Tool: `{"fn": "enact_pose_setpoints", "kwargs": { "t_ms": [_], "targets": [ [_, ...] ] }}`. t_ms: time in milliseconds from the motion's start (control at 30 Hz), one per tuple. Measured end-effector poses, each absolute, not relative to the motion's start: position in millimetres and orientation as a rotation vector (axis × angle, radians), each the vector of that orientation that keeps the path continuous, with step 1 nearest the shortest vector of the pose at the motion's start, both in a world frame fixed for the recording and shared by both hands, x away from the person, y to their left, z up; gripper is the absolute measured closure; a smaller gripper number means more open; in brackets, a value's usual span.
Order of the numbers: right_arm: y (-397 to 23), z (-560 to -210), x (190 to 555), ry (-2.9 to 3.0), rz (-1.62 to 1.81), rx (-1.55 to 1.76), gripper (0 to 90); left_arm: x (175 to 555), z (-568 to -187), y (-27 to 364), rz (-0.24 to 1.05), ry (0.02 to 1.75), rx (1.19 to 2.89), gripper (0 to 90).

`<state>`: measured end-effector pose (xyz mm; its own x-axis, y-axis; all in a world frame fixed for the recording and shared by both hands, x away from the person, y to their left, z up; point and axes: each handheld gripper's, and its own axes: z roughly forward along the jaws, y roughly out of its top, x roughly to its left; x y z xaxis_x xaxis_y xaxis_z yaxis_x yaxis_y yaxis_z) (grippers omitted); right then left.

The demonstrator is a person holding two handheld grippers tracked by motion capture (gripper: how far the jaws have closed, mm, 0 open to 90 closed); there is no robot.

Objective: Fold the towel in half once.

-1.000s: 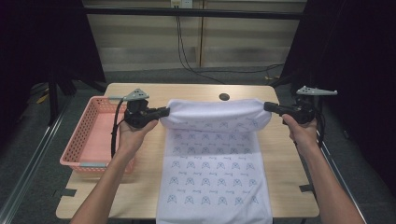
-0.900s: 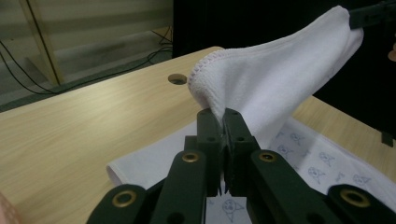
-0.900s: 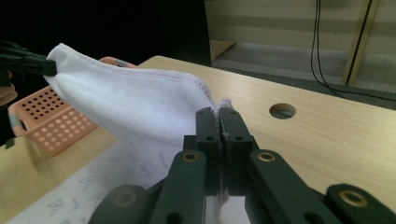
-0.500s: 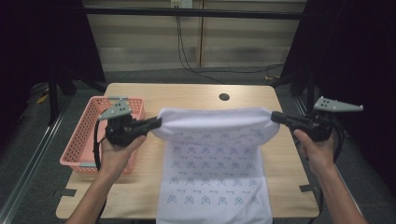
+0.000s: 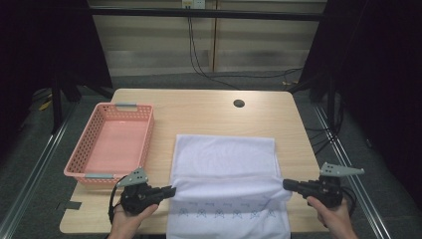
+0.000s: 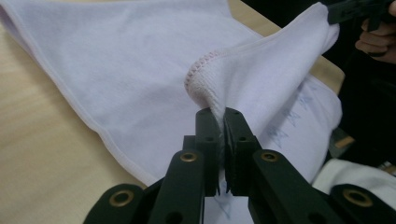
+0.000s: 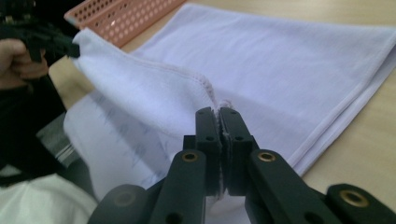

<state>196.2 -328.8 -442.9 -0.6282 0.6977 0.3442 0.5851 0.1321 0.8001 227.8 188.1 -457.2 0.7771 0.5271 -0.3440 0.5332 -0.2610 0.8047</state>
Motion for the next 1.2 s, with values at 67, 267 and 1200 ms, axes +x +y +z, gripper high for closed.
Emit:
{"fn": "enact_pose_setpoints", "kwargs": {
  "t_ms": [67,267,1200],
  "targets": [
    [-327.1,-442.7,183.3,2.300,1.525,1.274,87.1,218.6,-457.2,191.3,-0.025,0.788,1.919,85.4],
    [-319.5,-450.3,154.6,2.422,1.432,1.241,85.0,205.4,-457.7,187.8,-0.082,0.747,2.009,82.9],
    [-269.6,-471.2,182.9,2.712,1.353,1.064,60.1,247.3,-481.5,153.1,-0.171,0.680,2.161,51.3]
  ]
}}
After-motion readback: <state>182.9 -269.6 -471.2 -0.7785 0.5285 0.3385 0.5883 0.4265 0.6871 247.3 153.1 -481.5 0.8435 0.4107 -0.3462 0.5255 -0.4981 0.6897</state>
